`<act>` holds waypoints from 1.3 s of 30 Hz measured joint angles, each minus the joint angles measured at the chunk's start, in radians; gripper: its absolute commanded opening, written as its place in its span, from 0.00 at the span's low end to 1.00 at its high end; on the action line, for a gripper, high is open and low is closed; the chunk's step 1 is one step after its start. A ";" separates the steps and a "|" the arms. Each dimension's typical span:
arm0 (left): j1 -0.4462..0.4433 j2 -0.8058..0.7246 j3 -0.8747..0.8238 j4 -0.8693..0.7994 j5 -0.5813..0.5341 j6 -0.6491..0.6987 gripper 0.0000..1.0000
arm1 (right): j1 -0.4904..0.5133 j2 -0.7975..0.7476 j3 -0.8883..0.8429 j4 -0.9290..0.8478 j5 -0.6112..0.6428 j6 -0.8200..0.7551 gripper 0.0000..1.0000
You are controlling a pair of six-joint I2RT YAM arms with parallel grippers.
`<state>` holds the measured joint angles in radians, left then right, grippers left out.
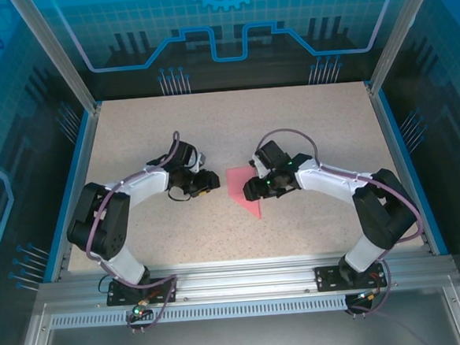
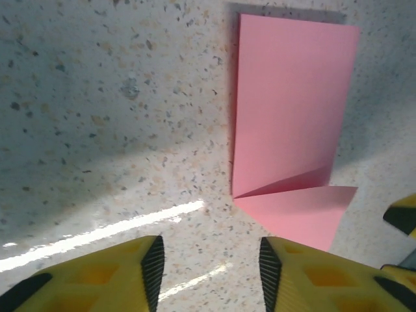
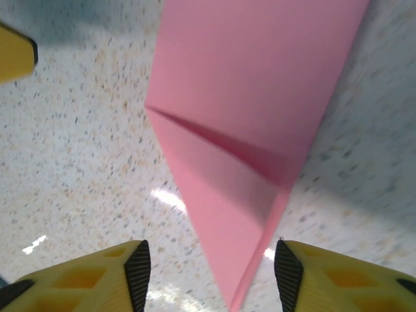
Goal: Fold a paper plane with a square sheet of paper (fold left side to right side)
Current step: Third fold the triangle at the center of the table, then fourth fold the wing at the center of the table.
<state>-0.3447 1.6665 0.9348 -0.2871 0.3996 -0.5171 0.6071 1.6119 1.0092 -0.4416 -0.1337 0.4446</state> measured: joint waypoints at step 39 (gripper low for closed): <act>-0.098 0.177 0.055 0.189 0.175 -0.201 0.41 | -0.054 0.101 -0.031 0.085 -0.037 -0.095 0.23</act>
<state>-0.4431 1.8439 0.9897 -0.0982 0.5751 -0.7185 0.5533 1.7126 0.9787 -0.3565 -0.1711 0.3492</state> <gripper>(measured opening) 0.437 0.163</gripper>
